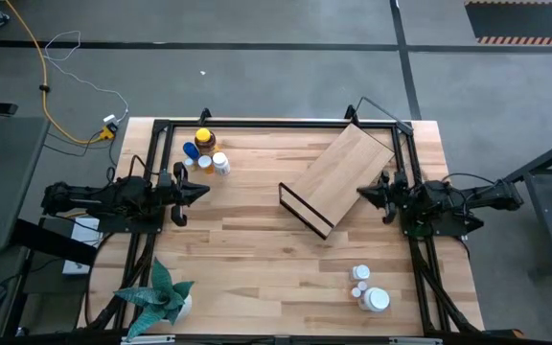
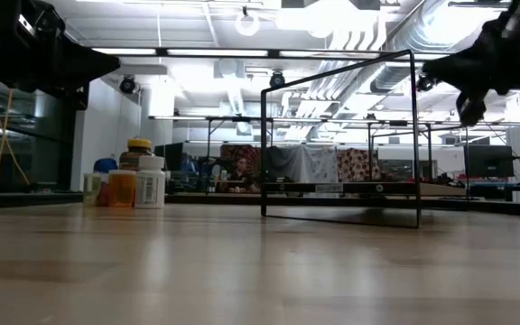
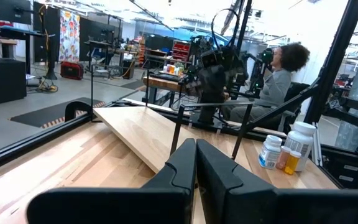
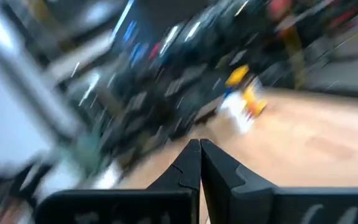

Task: Pick and place medicine bottles onto shelf by color
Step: Put the bottom white medicine bottle on the shelf

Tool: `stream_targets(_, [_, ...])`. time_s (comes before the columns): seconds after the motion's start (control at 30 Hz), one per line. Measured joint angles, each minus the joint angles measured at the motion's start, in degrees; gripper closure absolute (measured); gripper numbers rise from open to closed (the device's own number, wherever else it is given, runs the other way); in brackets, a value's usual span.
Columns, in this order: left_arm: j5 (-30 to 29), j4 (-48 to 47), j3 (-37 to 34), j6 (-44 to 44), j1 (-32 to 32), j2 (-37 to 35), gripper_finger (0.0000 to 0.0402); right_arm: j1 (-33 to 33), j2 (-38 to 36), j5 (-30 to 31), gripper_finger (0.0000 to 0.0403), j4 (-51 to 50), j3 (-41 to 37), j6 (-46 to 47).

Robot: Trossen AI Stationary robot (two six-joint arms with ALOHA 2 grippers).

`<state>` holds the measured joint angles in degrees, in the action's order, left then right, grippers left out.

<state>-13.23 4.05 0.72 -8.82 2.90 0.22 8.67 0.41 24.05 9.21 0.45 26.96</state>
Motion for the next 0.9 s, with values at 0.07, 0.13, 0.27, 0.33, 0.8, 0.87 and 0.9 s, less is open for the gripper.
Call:
stream_targets(0.07, [0.00,0.00,-0.01,0.00,0.00,-0.01,0.0398,-0.03,-0.02,5.38,0.0403,3.91,0.00,-0.45])
stream_targets(0.13, [0.00,0.00,0.00,0.00,0.00,0.00,0.0398,-0.02,0.01,5.61,0.0403,7.53,0.00,-2.35])
stream_targets(0.27, [-0.03,0.00,0.00,0.00,0.02,0.01,0.0398,-0.02,0.84,-6.83,0.0403,18.14,0.00,-8.62])
stream_targets(0.33, [-0.42,0.02,0.00,0.00,0.02,0.00,0.0398,0.00,2.32,-14.04,0.0403,23.33,0.11,-11.49])
stream_targets(0.8, [-1.52,0.04,0.00,0.00,0.02,0.00,0.0398,0.00,18.93,-11.05,0.0314,-1.68,21.55,-20.03])
stream_targets(0.87, [-1.51,0.04,-0.01,0.00,0.00,-0.01,0.0398,0.00,22.22,-12.89,0.0278,-10.27,26.73,-17.02])
stream_targets(0.9, [-1.52,0.04,-0.01,0.00,0.00,-0.01,0.0398,0.00,24.03,-14.65,0.0260,-14.48,29.40,-14.89])
